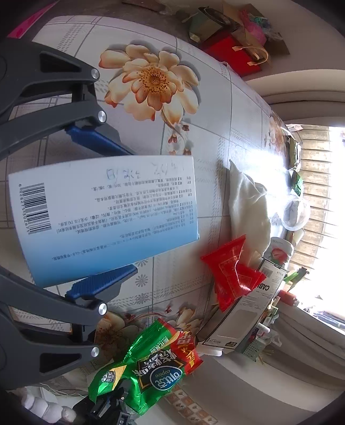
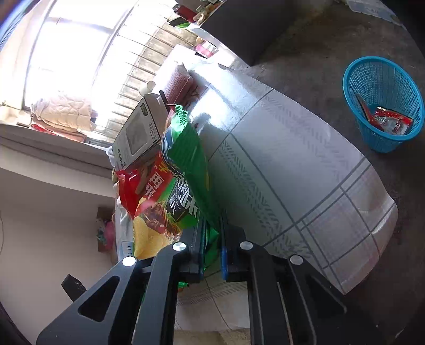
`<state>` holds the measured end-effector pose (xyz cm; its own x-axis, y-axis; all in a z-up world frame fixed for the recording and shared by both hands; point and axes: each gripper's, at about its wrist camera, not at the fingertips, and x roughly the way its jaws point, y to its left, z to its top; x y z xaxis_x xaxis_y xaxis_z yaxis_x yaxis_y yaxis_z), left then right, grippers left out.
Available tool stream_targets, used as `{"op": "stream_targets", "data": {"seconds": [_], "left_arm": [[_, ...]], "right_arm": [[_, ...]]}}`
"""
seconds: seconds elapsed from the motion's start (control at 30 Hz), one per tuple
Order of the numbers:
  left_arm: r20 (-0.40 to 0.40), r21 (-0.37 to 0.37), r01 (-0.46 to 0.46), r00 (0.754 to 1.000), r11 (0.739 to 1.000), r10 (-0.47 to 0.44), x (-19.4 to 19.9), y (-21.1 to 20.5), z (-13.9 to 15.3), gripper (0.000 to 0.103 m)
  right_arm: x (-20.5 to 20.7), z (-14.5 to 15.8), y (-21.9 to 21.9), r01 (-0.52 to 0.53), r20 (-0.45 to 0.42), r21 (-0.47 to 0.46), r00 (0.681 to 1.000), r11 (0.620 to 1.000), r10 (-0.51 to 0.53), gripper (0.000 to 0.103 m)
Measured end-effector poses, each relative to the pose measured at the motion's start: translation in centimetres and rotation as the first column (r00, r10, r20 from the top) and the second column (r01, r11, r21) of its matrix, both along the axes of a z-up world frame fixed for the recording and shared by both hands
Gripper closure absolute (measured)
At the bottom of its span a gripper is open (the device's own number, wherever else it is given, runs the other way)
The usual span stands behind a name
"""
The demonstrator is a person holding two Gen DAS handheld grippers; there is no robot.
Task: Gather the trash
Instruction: 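Grasp the blue paper box with the left tool while the right tool grasps the green chip bag, then carry the blue box and green chip bag to the basket and release both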
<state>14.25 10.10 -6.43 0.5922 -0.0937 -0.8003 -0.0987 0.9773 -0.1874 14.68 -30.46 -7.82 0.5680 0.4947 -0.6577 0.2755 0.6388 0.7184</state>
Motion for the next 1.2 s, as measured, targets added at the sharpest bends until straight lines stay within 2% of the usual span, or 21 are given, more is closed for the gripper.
{"op": "stream_targets", "data": {"seconds": [0.43, 0.63, 0.77, 0.9, 1.0, 1.1, 1.2], "left_arm": [[0.085, -0.012, 0.05, 0.995, 0.999, -0.048, -1.7, -1.6, 3.9, 0.029], [0.136, -0.009, 0.129, 0.983, 0.992, -0.126, -1.9, -4.6, 6.4, 0.029], [0.172, -0.021, 0.211, 0.964, 0.977, -0.205, -1.3, -7.7, 8.4, 0.029], [0.208, -0.036, 0.313, 0.931, 0.949, -0.299, 0.0, -11.6, 10.2, 0.029], [0.215, -0.044, 0.403, 0.898, 0.914, -0.385, 1.5, -15.6, 11.4, 0.029], [0.201, -0.048, 0.49, 0.858, 0.87, -0.472, 3.3, -20.3, 12.0, 0.029], [0.166, -0.052, 0.58, 0.808, 0.813, -0.566, 5.3, -25.7, 11.9, 0.029]], "right_arm": [[-3.6, 3.5, -6.5, 0.078, 0.134, 0.049, 0.987, 0.996, -0.084, 0.098], [-6.0, 4.1, -10.0, 0.15, 0.18, 0.079, 0.97, 0.985, -0.163, 0.098], [-7.9, 4.2, -12.7, 0.218, 0.194, 0.091, 0.953, 0.972, -0.232, 0.098], [-9.8, 4.2, -15.8, 0.296, 0.207, 0.103, 0.927, 0.95, -0.312, 0.098], [-11.0, 3.4, -18.4, 0.364, 0.206, 0.118, 0.901, 0.924, -0.382, 0.098], [-11.8, 1.9, -21.1, 0.431, 0.177, 0.144, 0.874, 0.891, -0.452, 0.098], [-11.8, -0.6, -23.8, 0.494, 0.123, 0.148, 0.85, 0.857, -0.512, 0.098]]}}
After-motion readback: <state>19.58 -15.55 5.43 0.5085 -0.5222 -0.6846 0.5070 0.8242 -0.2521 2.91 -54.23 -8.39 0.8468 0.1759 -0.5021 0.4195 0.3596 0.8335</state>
